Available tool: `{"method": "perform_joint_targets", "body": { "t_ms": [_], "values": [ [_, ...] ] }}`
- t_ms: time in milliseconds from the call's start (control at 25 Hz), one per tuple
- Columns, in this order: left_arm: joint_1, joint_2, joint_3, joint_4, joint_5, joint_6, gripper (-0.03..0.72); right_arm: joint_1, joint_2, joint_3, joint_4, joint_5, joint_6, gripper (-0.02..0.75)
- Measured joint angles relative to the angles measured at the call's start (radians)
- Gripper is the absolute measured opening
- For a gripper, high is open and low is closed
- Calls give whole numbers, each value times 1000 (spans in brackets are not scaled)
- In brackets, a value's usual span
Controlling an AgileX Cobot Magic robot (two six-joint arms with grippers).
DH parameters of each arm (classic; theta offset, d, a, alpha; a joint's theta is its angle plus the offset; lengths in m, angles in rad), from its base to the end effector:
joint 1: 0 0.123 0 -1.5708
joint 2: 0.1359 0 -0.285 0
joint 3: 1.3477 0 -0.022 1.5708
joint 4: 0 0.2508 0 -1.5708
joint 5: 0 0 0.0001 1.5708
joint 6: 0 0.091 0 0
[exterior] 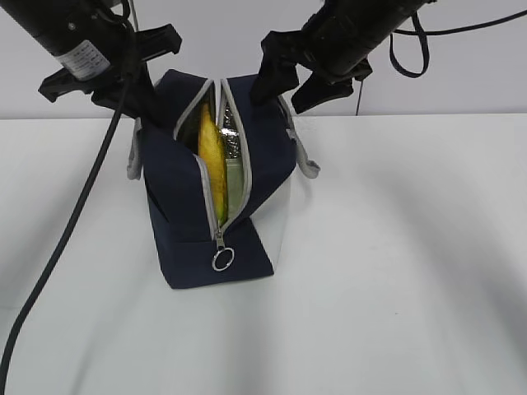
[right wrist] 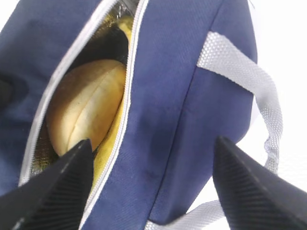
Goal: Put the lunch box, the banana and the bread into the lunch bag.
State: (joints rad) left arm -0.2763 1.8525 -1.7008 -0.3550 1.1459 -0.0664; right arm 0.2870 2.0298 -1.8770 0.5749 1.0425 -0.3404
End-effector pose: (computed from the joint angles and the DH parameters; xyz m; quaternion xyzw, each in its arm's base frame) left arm 0.3766 -0.1368 0.3093 0.0589 0.9675 -0.1989 0.1446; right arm 0.4222 0.1692 0.2957 -0.2091 0.9135 0.2651 0.2270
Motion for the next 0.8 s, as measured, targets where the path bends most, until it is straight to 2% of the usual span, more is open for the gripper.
{"method": "perform_joint_targets", "body": {
  "t_ms": [160,280,440,600,640,800],
  "values": [
    [0,0,0,0,-1,0,-1,0,23,0,-1,6,4,533],
    [0,0,0,0,-1,0,-1,0,45,0,13,8,6,454],
    [0,0,0,0,-1,0,-1,0,67,0,29,10,6,306],
    [0,0,0,0,-4,5,-1,0,70,0,30,23,6,61],
    [0,0,0,-2,-6,13,-1,0,70,-2,30,30,6,27],
    [-1,0,0,-72,-13,79,-1,0,70,-39,30,61,18,5]
  ]
}}
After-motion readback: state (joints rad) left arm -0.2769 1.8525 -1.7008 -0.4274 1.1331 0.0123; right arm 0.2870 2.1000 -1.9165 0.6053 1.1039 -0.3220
